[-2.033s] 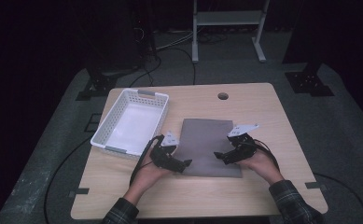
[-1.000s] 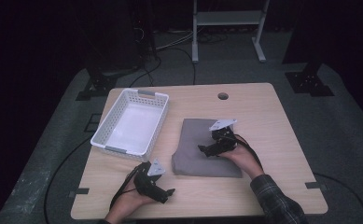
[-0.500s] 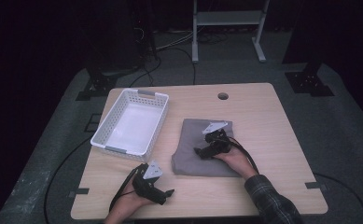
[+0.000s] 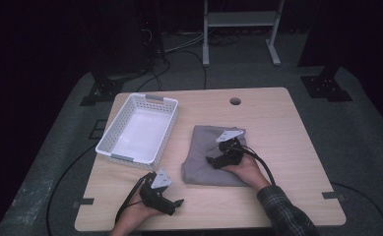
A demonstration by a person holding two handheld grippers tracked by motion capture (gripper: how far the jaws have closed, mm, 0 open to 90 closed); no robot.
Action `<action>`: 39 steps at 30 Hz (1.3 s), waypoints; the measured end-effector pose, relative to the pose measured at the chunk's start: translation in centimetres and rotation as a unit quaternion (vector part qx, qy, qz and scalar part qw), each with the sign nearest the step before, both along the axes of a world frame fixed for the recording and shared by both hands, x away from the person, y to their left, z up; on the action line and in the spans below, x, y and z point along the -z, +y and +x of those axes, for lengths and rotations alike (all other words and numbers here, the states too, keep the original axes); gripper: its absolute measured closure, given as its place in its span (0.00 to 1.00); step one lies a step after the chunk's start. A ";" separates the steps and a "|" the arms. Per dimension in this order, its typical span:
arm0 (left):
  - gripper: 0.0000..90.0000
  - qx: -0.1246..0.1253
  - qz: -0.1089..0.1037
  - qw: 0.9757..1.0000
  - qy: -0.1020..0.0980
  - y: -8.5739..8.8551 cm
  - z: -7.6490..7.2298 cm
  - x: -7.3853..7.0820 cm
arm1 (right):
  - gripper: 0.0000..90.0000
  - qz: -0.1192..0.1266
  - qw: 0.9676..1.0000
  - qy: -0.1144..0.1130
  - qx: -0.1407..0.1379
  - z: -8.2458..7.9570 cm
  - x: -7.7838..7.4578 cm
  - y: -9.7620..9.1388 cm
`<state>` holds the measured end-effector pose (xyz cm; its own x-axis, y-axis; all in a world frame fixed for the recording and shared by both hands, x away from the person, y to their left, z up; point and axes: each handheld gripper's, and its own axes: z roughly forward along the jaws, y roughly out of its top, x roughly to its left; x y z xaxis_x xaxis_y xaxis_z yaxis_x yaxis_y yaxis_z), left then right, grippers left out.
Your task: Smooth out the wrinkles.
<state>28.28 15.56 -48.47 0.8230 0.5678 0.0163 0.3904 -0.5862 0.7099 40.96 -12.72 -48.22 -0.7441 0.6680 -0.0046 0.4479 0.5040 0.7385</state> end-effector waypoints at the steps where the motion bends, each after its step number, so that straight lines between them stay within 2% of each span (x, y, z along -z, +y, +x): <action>1: 0.00 0.000 0.000 1.000 0.000 0.0 0.0 0.0 | 0.11 0.000 1.000 -0.001 0.002 -0.1 0.0 -0.1; 8: 0.00 -0.003 0.000 1.000 0.000 0.0 0.0 0.0 | 0.11 0.000 1.000 0.000 0.014 -0.3 0.0 -1.1; 39: 0.00 -0.007 -0.001 1.000 0.001 -0.3 0.0 0.0 | 0.11 0.004 0.997 0.002 0.073 -2.0 0.1 -8.6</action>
<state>28.32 15.23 -48.48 0.8144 0.5801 0.0136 0.4001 -0.5784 0.7109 39.01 -21.27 -48.32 -0.6393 0.7689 0.0033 0.5189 0.4283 0.7398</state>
